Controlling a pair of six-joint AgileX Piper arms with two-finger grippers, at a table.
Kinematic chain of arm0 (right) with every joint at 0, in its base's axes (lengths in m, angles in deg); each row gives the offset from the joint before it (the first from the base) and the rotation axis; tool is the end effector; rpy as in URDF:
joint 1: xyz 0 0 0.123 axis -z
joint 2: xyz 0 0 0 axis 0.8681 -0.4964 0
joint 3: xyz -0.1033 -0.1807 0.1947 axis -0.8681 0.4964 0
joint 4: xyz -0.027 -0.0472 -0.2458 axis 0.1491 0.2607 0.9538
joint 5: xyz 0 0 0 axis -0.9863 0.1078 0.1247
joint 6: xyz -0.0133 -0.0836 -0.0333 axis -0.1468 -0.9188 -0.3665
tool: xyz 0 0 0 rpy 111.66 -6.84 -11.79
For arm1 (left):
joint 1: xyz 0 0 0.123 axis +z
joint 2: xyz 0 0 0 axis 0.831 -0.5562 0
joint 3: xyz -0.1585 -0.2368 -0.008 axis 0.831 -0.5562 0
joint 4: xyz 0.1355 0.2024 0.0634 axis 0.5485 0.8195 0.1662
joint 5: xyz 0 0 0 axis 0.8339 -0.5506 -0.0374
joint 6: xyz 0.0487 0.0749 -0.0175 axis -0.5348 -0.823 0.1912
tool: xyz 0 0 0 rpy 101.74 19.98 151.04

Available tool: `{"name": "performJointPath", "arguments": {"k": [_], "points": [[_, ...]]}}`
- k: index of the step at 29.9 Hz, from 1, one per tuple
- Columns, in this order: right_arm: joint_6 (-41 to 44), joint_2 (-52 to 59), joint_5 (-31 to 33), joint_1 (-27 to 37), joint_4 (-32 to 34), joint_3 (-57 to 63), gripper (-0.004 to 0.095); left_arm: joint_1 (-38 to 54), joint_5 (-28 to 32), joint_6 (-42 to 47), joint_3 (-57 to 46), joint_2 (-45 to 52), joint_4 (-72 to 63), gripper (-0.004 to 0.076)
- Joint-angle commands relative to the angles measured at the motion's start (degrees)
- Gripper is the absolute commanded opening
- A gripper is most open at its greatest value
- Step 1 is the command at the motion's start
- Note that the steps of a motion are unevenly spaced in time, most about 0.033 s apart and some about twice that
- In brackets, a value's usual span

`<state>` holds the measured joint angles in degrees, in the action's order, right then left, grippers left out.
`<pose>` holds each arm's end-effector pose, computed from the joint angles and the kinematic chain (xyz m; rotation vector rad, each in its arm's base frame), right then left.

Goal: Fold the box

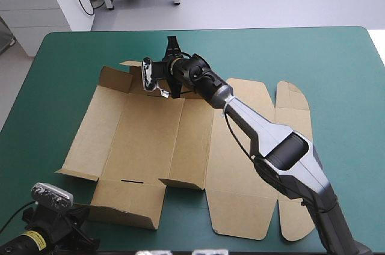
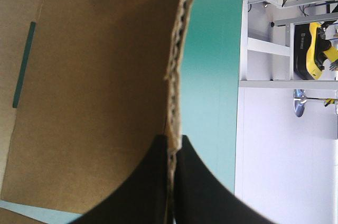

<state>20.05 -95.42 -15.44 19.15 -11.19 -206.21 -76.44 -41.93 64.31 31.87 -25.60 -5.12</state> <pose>0.4140 0.3442 0.2994 -1.6864 1.3565 -0.3974 0.0334 -0.0168 0.2623 0.4784 2.3458 -0.2065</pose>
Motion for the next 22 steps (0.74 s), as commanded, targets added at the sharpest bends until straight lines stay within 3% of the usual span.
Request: {"name": "performJointPath", "arguments": {"k": [1,4,8,10,13,22], "points": [[3.4,3.8,-3.0,0.2,-1.4,-2.0,0.0051,-0.2,3.0,0.5,1.4,-0.5,-0.7,-0.0008],[7.0,3.8,-2.7,0.2,-0.4,-2.0,0.0254,-0.2,3.0,0.5,1.4,-0.5,-0.7,-0.0008],[14.7,3.8,-2.9,0.2,5.0,-2.0,0.0652,-0.2,3.0,0.5,1.4,-0.5,-0.7,-0.0008],[20.2,3.8,-2.9,0.2,8.2,-2.0,0.0769,-0.2,3.0,0.5,1.4,-0.5,-0.7,-0.0008],[25.6,3.8,-2.3,0.2,10.8,-2.0,0.0791,-0.2,3.0,0.5,1.4,-0.5,-0.7,-0.0008],[27.4,4.4,2.8,-0.4,8.7,-2.0,0.0774,-0.2,3.0,0.5,1.4,-0.5,-0.7,-0.0008]]}}
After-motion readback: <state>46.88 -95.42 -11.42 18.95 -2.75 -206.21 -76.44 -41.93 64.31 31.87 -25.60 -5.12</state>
